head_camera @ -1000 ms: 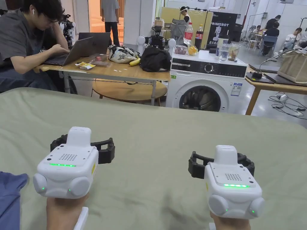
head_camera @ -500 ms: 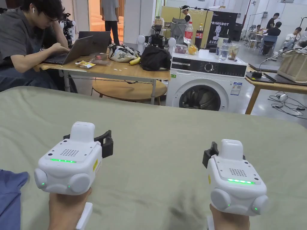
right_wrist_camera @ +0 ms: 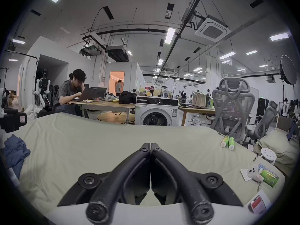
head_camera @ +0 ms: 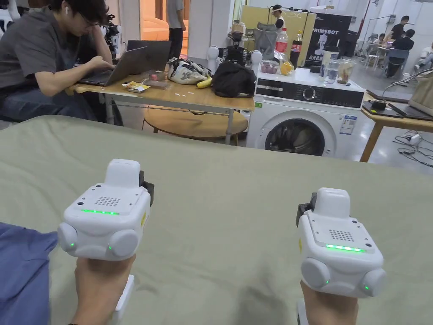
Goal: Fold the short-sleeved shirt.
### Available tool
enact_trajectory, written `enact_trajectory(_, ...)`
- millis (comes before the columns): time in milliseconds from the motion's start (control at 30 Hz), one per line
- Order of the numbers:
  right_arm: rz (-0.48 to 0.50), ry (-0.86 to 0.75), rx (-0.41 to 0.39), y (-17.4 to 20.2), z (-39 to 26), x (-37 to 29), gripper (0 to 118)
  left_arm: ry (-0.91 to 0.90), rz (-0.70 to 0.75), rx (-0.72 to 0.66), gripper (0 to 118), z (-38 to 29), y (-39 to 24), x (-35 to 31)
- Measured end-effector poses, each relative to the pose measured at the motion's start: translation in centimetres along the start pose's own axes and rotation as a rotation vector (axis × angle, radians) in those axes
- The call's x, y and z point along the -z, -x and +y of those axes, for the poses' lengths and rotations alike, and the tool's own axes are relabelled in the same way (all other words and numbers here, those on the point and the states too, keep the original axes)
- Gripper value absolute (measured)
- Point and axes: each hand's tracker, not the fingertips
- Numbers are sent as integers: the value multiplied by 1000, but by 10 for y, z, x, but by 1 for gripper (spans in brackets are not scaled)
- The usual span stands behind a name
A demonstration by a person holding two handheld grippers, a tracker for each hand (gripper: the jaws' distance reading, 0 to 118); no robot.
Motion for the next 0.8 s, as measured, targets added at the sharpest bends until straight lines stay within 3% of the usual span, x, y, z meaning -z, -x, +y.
enact_trajectory(133, 50, 9, -5, 36, 5, 3, 0, 36, 45, -5, 0, 8, 42, -10)
enact_trajectory(533, 375, 54, -76, 198, -3, -21, 0, 356, 241, -86, 0, -7, 203, -60)
enact_trajectory(700, 451, 71, -80, 233, -13, -34, 0, 519, 249, -89, 0, -27, 251, -73)
enact_trajectory(733, 466, 74, -87, 238, -15, -36, 0, 571, 238, -103, 6, -31, 260, -73)
enact_trajectory(800, 480, 83, -99, 242, -19, -38, 0, 669, 199, -135, 39, -42, 270, -70)
